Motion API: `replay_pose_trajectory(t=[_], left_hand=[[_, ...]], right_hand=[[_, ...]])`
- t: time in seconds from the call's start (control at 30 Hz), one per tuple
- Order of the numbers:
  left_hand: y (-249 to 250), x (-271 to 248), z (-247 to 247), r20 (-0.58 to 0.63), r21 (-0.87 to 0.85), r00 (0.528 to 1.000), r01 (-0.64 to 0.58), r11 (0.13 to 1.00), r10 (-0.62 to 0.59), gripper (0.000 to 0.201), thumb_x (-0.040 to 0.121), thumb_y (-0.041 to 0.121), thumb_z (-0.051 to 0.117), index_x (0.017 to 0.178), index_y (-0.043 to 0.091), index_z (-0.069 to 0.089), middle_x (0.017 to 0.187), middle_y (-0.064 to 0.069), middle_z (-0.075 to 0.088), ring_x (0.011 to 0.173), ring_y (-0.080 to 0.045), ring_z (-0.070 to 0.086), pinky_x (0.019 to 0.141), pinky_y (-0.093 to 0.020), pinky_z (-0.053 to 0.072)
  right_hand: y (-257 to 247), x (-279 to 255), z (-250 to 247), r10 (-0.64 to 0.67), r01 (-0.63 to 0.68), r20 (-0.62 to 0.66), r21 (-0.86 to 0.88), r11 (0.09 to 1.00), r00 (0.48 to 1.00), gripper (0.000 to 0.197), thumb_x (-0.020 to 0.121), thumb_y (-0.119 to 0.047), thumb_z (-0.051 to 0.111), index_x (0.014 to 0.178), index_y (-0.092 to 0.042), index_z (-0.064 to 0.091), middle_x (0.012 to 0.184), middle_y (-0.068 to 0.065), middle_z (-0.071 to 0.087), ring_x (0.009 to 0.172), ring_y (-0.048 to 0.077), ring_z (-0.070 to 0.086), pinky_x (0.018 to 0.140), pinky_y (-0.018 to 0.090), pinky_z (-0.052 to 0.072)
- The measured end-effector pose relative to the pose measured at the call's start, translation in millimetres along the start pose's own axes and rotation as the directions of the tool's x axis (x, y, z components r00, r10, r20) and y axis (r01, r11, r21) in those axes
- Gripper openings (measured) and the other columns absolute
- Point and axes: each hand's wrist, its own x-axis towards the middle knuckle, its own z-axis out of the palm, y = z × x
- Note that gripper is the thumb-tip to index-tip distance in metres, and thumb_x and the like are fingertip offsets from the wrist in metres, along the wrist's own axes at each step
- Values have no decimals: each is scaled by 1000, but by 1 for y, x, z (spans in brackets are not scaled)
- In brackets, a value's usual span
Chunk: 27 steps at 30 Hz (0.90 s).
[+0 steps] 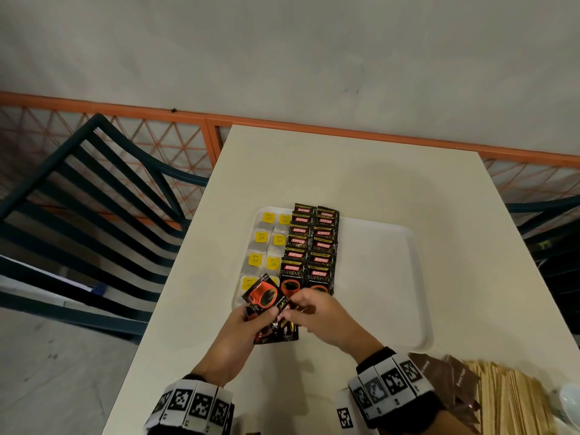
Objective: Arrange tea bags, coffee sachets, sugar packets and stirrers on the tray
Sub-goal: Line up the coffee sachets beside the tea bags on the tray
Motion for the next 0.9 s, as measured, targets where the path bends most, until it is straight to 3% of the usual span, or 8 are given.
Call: replay_pose_trajectory(t=[0.13,0.23,0.33,0.47,0.6,0.7,0.8,0.9], left_hand=[[0,-4,-3,74,12,997,1,1000,-2,32,82,-5,59,113,0,62,109,-16,69,101,-28,64,83,-28,54],[-2,-5,-5,48,-8,999,9,1000,-9,39,70,-2,67,108,1,65,104,-17,70,93,-25,67,75,-25,56],[-1,-4,-7,-58,-35,998,12,999,-14,27,76,-9,64,99,2,67,94,-14,71,83,-24,66,67,-23,54],[2,-7,-4,-164,86,985,-36,996,49,15,75,-7,67,84,5,70,70,-3,71,61,-9,65,54,-13,48],[2,-3,-5,-203,290,969,-76,954,139,10,77,4,71,86,10,72,81,-3,74,80,-19,66,71,-23,49],[-1,5,-1,-222,539,945,-87,838,240,6,84,14,66,89,17,68,92,-1,70,86,-17,64,76,-25,49],[0,11,11,-224,600,934,-95,794,280,8,89,15,59,88,17,66,89,1,68,86,-16,64,82,-33,53],[-2,15,22,-222,640,936,-72,765,274,5,88,16,60,87,17,65,85,5,67,80,-7,61,69,-16,45]], right_hand=[[0,-1,-7,40,-20,-69,272,962,997,12,86,-12,63,97,-10,57,90,5,67,74,8,63,67,23,56],[-1,-5,-18,65,4,-149,421,907,987,10,89,-7,58,96,-13,55,99,13,64,83,20,66,69,28,59],[-3,-9,-28,91,29,-210,505,863,973,12,93,-9,50,98,-19,52,103,9,57,91,26,66,67,31,59],[3,-15,-40,53,47,-244,388,920,968,20,96,-11,44,104,-28,50,105,10,50,82,20,66,65,29,57],[21,-15,-54,52,37,-317,268,963,947,31,90,-4,54,116,-20,48,91,9,58,70,18,64,69,25,55],[33,-11,-58,68,19,-349,239,971,935,23,84,0,61,101,-13,53,81,6,63,68,18,61,60,20,50],[41,-4,-56,36,24,-353,166,986,935,20,82,-3,65,84,-22,57,83,5,67,67,19,60,60,23,49],[42,2,-52,17,14,-346,86,996,938,18,82,-7,66,88,-23,60,85,1,64,67,17,61,60,19,51]])
